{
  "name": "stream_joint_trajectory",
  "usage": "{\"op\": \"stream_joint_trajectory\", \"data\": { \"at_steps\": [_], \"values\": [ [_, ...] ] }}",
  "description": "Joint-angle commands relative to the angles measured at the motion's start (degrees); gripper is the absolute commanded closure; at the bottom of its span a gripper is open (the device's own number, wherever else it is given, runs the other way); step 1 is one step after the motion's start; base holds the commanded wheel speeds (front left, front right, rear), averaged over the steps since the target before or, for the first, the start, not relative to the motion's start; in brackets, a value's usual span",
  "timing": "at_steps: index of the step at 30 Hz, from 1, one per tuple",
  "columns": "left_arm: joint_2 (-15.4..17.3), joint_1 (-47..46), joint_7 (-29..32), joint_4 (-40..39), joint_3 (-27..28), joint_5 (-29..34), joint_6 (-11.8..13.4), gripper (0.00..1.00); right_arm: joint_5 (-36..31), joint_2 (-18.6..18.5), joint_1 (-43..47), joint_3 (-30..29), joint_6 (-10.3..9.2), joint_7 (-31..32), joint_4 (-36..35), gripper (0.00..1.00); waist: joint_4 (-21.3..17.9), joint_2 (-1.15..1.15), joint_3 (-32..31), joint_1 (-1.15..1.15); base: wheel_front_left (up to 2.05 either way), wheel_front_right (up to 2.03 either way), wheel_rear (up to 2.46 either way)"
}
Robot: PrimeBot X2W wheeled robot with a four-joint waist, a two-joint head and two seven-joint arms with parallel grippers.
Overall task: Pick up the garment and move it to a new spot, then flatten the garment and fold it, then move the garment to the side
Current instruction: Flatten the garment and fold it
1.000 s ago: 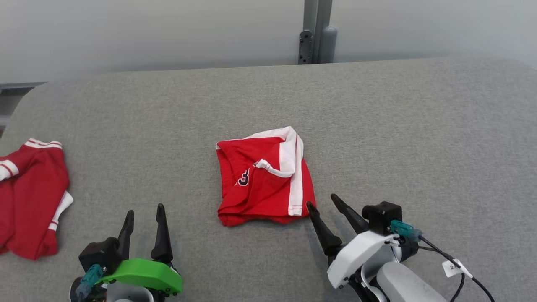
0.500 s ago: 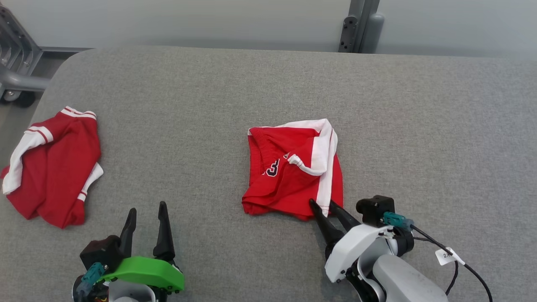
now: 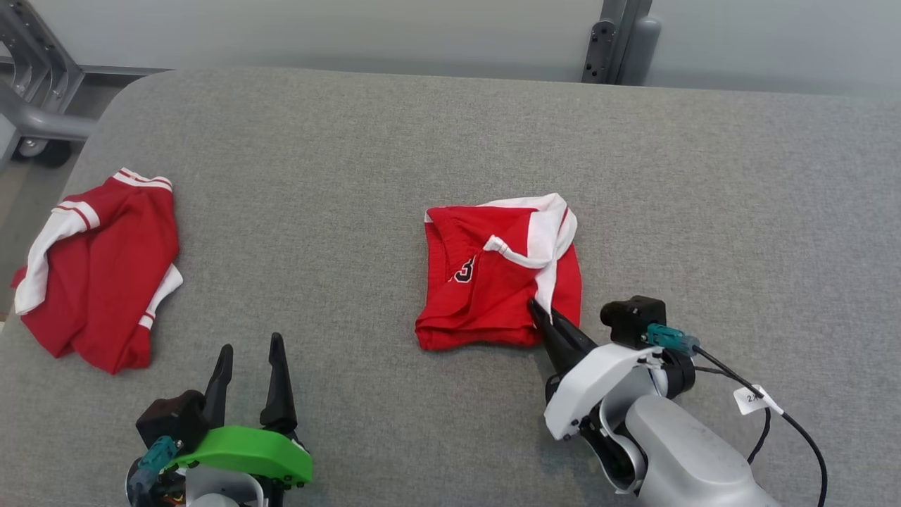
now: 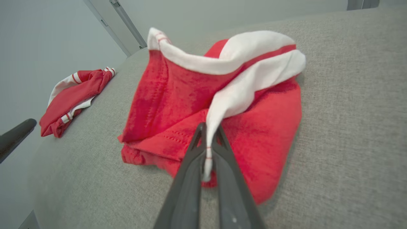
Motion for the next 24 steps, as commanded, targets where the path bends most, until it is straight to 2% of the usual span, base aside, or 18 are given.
{"op": "stream_joint_trajectory", "data": {
  "at_steps": [1,7,9,11,12,13,15,16,20,22,23,24],
  "values": [
    [0.28,-0.7,-0.02,-0.02,-0.12,-0.19,0.26,0.0,0.03,-0.17,-0.68,-0.04,-0.02,-0.17,-0.25,1.0,0.13,0.0,-0.11,0.0,0.0,0.0,0.0],
    [0.28,-0.15,-0.02,0.16,-0.44,-0.71,0.37,0.0,-0.13,-0.17,-0.96,0.31,-0.02,-0.17,-0.19,1.0,0.49,0.0,-0.49,0.0,0.0,0.0,0.0],
    [0.28,0.0,-0.02,0.08,-0.49,-0.9,0.47,0.0,-0.21,-0.16,-0.38,0.25,-0.02,-0.17,0.07,0.85,0.58,0.0,-0.61,0.0,0.0,0.0,0.0],
    [0.28,0.12,-0.02,0.03,-0.47,-0.99,0.45,0.0,-0.41,-0.17,0.26,0.24,-0.02,-0.17,0.23,0.86,0.61,0.0,-0.67,0.0,0.0,0.0,0.0],
    [0.28,0.16,-0.02,0.02,-0.41,-1.06,0.43,0.0,-0.45,-0.16,0.43,0.2,-0.02,-0.17,0.19,0.93,0.6,0.0,-0.7,0.0,0.0,0.0,0.0],
    [0.28,0.2,-0.02,0.03,-0.33,-1.06,0.42,0.0,-0.49,-0.16,0.54,0.17,-0.02,-0.17,0.2,0.94,0.58,0.0,-0.74,0.0,0.0,0.0,0.0],
    [0.28,0.32,-0.02,0.07,-0.19,-1.02,0.33,0.0,-0.38,-0.16,0.96,0.04,-0.02,-0.17,0.14,0.65,0.49,0.0,-0.84,0.0,0.0,0.0,0.0],
    [0.28,0.37,-0.02,0.08,-0.14,-0.95,0.29,0.0,-0.44,-0.16,1.16,-0.01,-0.02,-0.17,0.03,0.42,0.44,0.0,-0.91,0.0,0.0,0.0,0.0],
    [0.28,0.62,-0.02,0.08,-0.14,-0.89,0.3,0.0,-0.56,-0.16,1.8,0.12,-0.02,-0.17,-0.13,0.53,0.22,0.0,-1.19,0.0,0.0,0.0,0.0],
    [0.29,0.73,-0.02,0.07,-0.11,-0.83,0.25,0.0,-0.53,-0.16,2.15,0.09,-0.02,-0.17,-0.15,0.51,0.11,0.0,-1.37,0.0,0.0,0.0,0.0],
    [0.29,0.8,-0.02,0.08,-0.07,-0.8,0.23,0.0,-0.5,-0.16,2.31,0.04,-0.02,-0.17,-0.17,0.42,0.05,0.0,-1.46,0.0,0.0,0.0,0.0],
    [0.29,0.84,-0.02,0.1,-0.05,-0.73,0.21,0.0,-0.44,-0.16,2.43,0.03,-0.02,-0.17,-0.23,0.53,0.0,0.0,-1.54,0.0,0.0,0.0,0.0]
  ]
}}
